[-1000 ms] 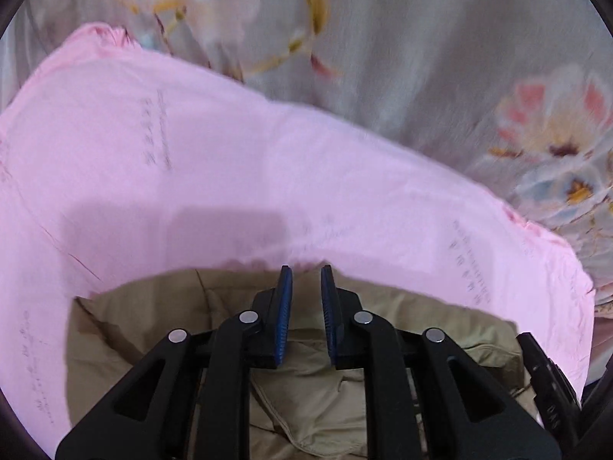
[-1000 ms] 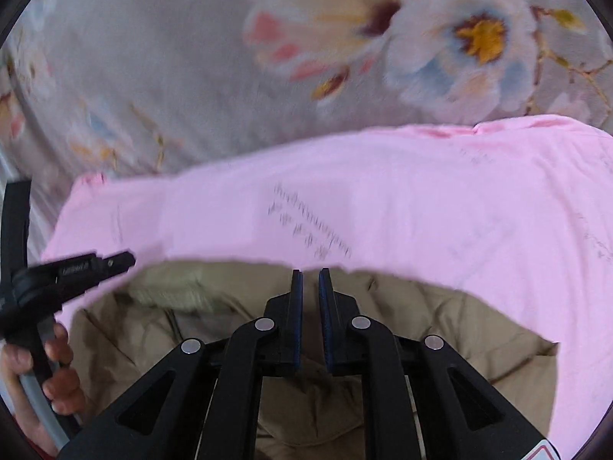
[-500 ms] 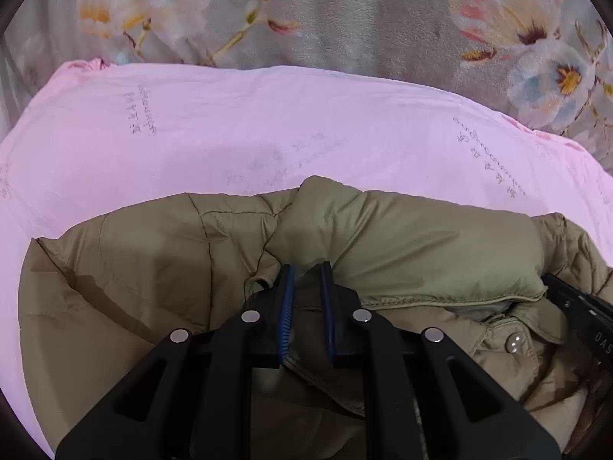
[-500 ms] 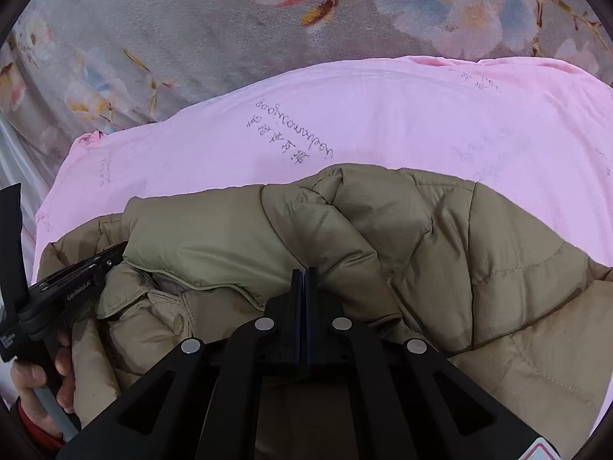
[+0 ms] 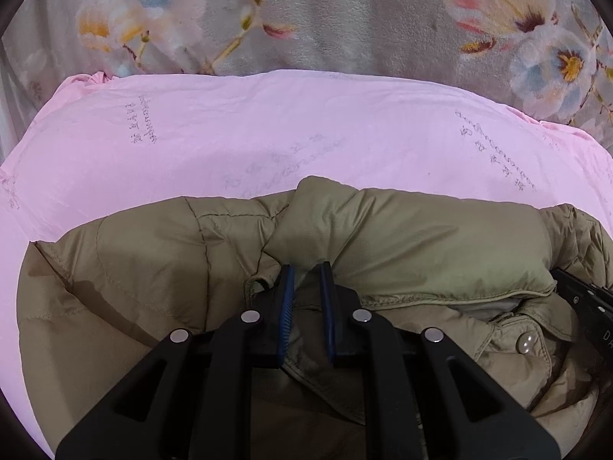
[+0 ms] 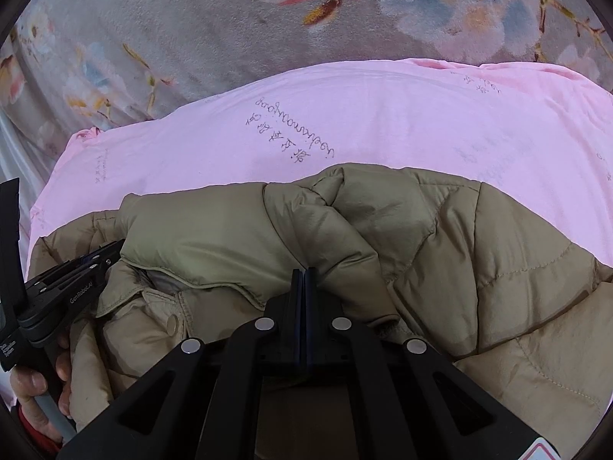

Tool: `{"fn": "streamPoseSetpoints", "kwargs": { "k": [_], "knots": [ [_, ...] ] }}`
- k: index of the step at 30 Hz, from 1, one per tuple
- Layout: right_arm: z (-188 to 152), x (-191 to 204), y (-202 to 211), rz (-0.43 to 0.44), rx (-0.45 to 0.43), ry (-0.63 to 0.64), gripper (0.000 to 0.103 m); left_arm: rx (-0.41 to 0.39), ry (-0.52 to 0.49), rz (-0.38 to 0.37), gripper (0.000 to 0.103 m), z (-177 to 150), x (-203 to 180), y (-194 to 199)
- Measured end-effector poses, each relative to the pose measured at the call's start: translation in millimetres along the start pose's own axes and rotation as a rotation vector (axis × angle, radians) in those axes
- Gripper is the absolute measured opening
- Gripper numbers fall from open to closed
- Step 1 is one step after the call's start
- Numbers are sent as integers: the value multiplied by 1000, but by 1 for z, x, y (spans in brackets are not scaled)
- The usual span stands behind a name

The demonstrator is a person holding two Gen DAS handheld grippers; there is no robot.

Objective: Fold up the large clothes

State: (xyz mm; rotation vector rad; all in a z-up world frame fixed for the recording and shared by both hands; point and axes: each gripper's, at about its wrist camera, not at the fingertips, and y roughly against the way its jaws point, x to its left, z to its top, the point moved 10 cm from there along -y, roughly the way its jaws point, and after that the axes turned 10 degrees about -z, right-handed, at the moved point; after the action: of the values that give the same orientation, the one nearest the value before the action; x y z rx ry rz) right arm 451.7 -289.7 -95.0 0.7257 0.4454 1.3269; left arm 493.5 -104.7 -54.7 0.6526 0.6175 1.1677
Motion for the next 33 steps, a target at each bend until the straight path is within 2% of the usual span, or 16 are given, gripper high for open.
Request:
{"fn": "streamPoseSetpoints", "kwargs": {
  "k": [25,28,29,30,31,32,33],
  "knots": [
    [-2,1,-1,-42,15,18,0,-6,-23,20,13,0,0,-3],
    [-7,-4,14,-51,12,3,0,-6,-32,49,15,-7,1,17],
    [-12,-7,29,-61,8,-6,10,-8,-30,48,22,-12,1,29],
    [-18,-11,50,-49,-7,-24,25,-18,-25,36,43,-20,3,46],
    [-26,-15,74,-25,-27,-42,33,-39,-20,8,65,-27,4,65],
    [-36,-20,98,-4,-43,-51,44,-67,-14,-38,71,-39,8,92],
    [-55,-29,131,9,-61,-51,49,-84,-13,-71,75,-51,13,114]
  ]
}}
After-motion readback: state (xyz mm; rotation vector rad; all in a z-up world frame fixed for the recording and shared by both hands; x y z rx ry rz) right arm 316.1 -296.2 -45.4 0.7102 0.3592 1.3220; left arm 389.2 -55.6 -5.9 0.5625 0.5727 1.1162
